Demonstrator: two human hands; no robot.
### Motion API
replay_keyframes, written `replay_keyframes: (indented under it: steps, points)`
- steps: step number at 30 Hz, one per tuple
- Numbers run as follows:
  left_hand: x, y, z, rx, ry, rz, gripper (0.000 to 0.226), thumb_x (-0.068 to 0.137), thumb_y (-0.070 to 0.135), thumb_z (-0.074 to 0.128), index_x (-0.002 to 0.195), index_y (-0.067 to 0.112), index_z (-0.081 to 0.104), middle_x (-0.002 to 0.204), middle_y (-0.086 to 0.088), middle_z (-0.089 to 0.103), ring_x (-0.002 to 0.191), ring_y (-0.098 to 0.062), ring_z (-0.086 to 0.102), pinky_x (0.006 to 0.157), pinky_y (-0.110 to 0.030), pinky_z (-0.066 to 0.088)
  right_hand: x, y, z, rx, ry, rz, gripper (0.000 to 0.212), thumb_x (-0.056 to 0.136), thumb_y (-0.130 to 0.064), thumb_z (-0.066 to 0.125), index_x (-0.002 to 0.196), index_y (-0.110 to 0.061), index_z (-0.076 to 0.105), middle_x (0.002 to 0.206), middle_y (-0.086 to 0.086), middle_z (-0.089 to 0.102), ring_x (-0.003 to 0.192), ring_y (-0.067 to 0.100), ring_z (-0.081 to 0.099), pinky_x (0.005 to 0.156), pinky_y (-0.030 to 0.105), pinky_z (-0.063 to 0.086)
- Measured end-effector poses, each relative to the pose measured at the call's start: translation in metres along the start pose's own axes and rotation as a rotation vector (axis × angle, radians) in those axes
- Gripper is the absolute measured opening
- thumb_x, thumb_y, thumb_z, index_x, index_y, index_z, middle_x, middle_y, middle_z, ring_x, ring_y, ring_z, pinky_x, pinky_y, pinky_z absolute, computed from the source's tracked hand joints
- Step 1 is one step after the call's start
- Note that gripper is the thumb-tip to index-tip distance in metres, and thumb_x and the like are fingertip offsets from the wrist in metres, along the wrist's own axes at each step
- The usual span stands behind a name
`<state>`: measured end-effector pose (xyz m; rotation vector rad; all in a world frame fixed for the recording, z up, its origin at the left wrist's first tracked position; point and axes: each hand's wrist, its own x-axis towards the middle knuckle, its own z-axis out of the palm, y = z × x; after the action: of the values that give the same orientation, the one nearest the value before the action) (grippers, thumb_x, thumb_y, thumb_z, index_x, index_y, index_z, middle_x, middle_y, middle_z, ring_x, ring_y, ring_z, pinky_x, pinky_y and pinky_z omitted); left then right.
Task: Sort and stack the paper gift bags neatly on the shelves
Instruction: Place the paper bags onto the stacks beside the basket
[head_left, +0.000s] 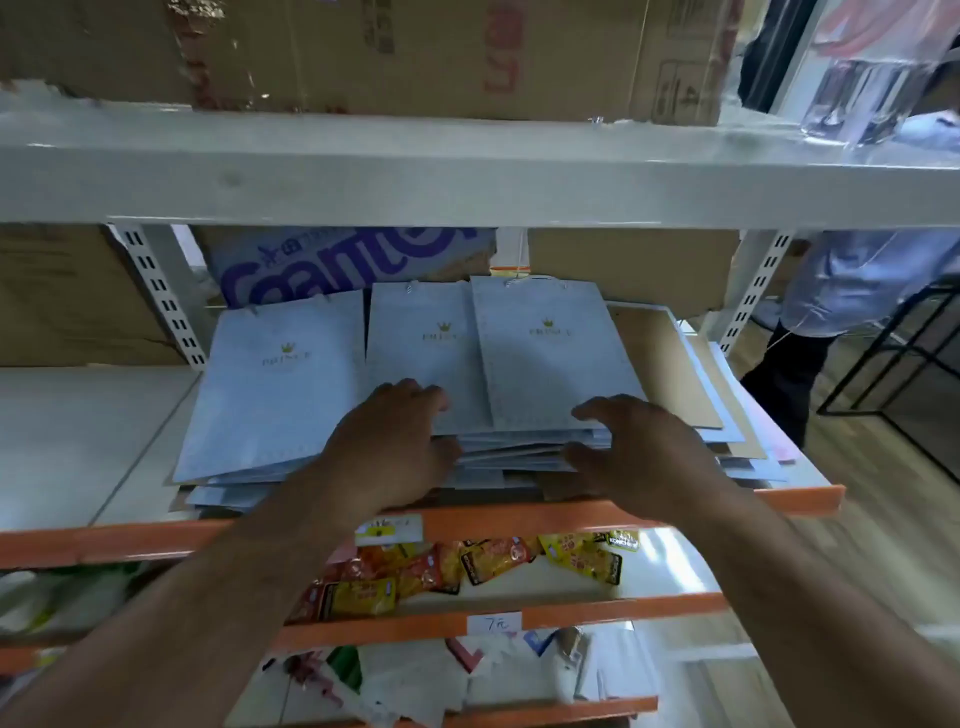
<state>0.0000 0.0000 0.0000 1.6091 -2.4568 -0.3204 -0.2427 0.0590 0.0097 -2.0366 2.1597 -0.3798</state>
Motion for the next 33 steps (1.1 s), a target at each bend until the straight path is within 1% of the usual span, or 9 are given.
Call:
replay_keyframes:
  steps: [8, 13, 17, 21, 24, 27, 29, 31, 33]
  points:
    - [0.058, -0.002, 0.007, 0.021, -0.032, -0.386, 0.078, 0.082, 0.061, 0.068, 0.141, 0.018, 0.041, 0.131, -0.011, 0.045, 0.12, -0.031, 0.047, 0.093, -0.044, 0.049, 0.079, 0.058, 0.003, 0.031, -0.101, 0.114, 0.076, 0.084, -0.068, 0.059, 0.143, -0.025, 0.043, 0.141, 0.003, 0.052, 0.124, 0.026, 0.054, 0.094, 0.037, 0.046]
    - [0.07, -0.006, 0.016, 0.052, -0.024, -0.544, 0.107, 0.066, 0.072, 0.076, 0.146, 0.018, 0.032, 0.139, -0.016, 0.038, 0.125, -0.041, 0.044, 0.097, -0.049, 0.045, 0.111, 0.077, 0.023, 0.014, -0.142, 0.124, 0.11, 0.065, -0.077, 0.069, 0.151, -0.025, 0.023, 0.148, 0.01, 0.039, 0.13, 0.038, 0.046, 0.098, 0.048, 0.045]
    - [0.077, -0.01, 0.018, 0.001, -0.009, -0.609, 0.125, 0.056, 0.073, 0.081, 0.152, 0.021, 0.02, 0.139, -0.019, 0.041, 0.127, -0.042, 0.047, 0.1, -0.048, 0.046, 0.125, 0.084, 0.032, 0.021, -0.145, 0.132, 0.126, 0.056, -0.071, 0.079, 0.152, -0.027, 0.01, 0.15, 0.012, 0.03, 0.132, 0.041, 0.039, 0.097, 0.05, 0.045]
    - [0.08, -0.007, 0.019, -0.106, 0.07, -0.665, 0.137, 0.055, 0.065, 0.087, 0.156, 0.016, 0.008, 0.14, -0.02, 0.044, 0.126, -0.04, 0.05, 0.1, -0.048, 0.049, 0.132, 0.091, 0.03, 0.302, -0.072, 0.121, 0.127, 0.046, -0.052, 0.088, 0.15, -0.033, 0.016, 0.135, 0.008, 0.045, 0.12, 0.036, 0.053, 0.089, 0.049, 0.054]
    - [0.081, -0.007, 0.015, -0.233, 0.199, -0.694, 0.102, 0.067, 0.047, 0.088, 0.143, 0.005, 0.034, 0.133, -0.018, 0.055, 0.118, -0.035, 0.056, 0.086, -0.038, 0.05, 0.134, 0.097, 0.031, 0.605, -0.024, 0.158, 0.108, 0.048, -0.037, 0.088, 0.142, -0.028, 0.036, 0.117, -0.005, 0.058, 0.107, 0.026, 0.061, 0.076, 0.046, 0.06]
    - [0.078, -0.006, 0.006, -0.403, 0.324, -0.703, 0.051, 0.087, 0.023, 0.07, 0.131, 0.003, 0.054, 0.12, -0.014, 0.062, 0.093, -0.024, 0.058, 0.065, -0.026, 0.042, 0.135, 0.099, 0.024, 0.844, -0.026, 0.248, 0.048, 0.076, -0.013, 0.08, 0.12, -0.015, 0.064, 0.101, -0.001, 0.067, 0.092, 0.023, 0.065, 0.066, 0.032, 0.056]
    - [0.075, -0.008, 0.002, -0.567, 0.397, -0.724, 0.037, 0.09, 0.011, 0.062, 0.126, 0.005, 0.061, 0.109, -0.009, 0.061, 0.077, -0.016, 0.055, 0.059, -0.024, 0.042, 0.134, 0.1, 0.018, 1.016, -0.083, 0.3, 0.018, 0.087, -0.004, 0.066, 0.101, -0.014, 0.071, 0.1, 0.008, 0.07, 0.091, 0.029, 0.066, 0.075, 0.04, 0.057]
    - [0.07, -0.013, -0.001, -0.722, 0.451, -0.747, 0.032, 0.09, 0.005, 0.061, 0.121, 0.01, 0.064, 0.106, -0.006, 0.06, 0.075, -0.014, 0.056, 0.061, -0.024, 0.045, 0.131, 0.098, 0.011, 1.162, -0.12, 0.366, 0.016, 0.091, -0.001, 0.059, 0.097, -0.012, 0.069, 0.104, 0.015, 0.07, 0.093, 0.037, 0.066, 0.075, 0.051, 0.059]
    - [0.063, -0.017, -0.005, -0.812, 0.478, -0.749, 0.027, 0.091, 0.005, 0.061, 0.116, 0.014, 0.066, 0.109, -0.006, 0.061, 0.081, -0.017, 0.058, 0.063, -0.025, 0.045, 0.128, 0.094, 0.004, 1.248, -0.133, 0.377, 0.017, 0.093, -0.001, 0.058, 0.105, -0.008, 0.067, 0.104, 0.015, 0.071, 0.088, 0.037, 0.069, 0.062, 0.042, 0.059]
